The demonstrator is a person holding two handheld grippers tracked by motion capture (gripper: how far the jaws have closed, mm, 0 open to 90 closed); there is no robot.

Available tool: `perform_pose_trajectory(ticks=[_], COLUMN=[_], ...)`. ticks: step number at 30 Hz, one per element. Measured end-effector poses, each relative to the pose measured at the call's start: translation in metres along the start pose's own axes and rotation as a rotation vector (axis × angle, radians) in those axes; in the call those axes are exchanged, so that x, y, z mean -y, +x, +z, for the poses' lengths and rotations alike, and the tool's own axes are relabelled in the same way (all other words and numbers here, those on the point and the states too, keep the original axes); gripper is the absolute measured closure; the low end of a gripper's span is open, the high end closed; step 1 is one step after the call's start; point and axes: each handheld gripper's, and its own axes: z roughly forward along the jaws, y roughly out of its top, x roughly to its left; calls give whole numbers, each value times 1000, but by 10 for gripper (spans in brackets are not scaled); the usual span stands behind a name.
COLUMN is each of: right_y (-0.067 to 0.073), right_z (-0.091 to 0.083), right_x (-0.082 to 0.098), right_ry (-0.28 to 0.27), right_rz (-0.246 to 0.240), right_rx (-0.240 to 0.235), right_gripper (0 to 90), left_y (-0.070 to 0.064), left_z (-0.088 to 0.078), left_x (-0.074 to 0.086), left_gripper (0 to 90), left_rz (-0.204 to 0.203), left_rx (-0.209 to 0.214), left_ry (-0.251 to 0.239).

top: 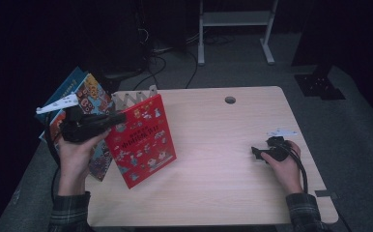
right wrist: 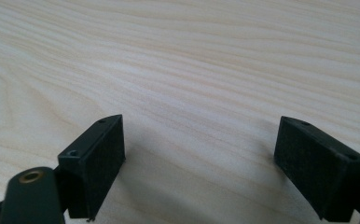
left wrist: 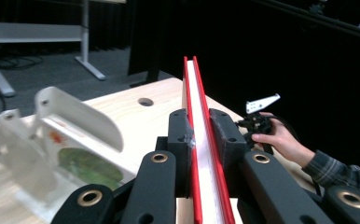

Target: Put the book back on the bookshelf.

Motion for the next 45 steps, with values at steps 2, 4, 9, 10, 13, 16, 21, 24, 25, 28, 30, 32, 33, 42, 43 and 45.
perform_pose_trajectory(ticks=[2, 4, 9, 10, 13, 16, 21, 24, 25, 28, 30, 32, 33, 42, 43, 45], right_y=[0, 0, 0, 0, 0, 0, 0, 0, 0, -1, -1, -1, -1, -1, -1, -1], right_z=[0, 0, 0, 0, 0, 0, 0, 1, 1, 1, 2, 2, 2, 3, 3, 3], right_x=[0, 0, 0, 0, 0, 0, 0, 0, 0, -1, -1, -2, -2, -3, -3, -3], right_ry=[0, 0, 0, -1, -1, -1, -1, -2, -3, -2, -1, -1, -1, 0, 0, 0], right_rz=[0, 0, 0, 0, 0, 1, 1, -1, -1, -4, -5, -4, -3, -4, -5, -6], right_rx=[0, 0, 0, 0, 0, 0, 0, -2, -2, -3, -3, -3, -3, -5, -5, -6], right_gripper=[154, 153, 154, 154, 154, 154, 153, 153, 154, 153, 154, 154, 154, 153, 154, 154], left_y=[3, 5, 13, 14, 17, 20, 25, 28, 29, 32, 35, 37, 37, 52, 53, 55], left_z=[-9, -17, -35, -37, -42, -44, -38, -34, -32, -25, -20, -14, -14, 10, 11, 15], left_x=[1, 3, 7, 8, 10, 11, 13, 14, 15, 15, 15, 15, 15, 15, 15, 15], left_gripper=[798, 798, 798, 797, 798, 798, 798, 798, 799, 798, 798, 798, 798, 798, 798, 798], left_rz=[0, -6, -23, -26, -29, -30, -28, -24, -22, -11, -6, -3, -3, -11, -14, -11], left_rx=[-18, -36, -96, -104, -151, -205, -299, -355, -373, -410, -431, -453, -453, -508, -511, -523], left_ry=[-5, -10, -20, -25, -51, -64, -81, -87, -89, -91, -93, -101, -101, -129, -134, -130])
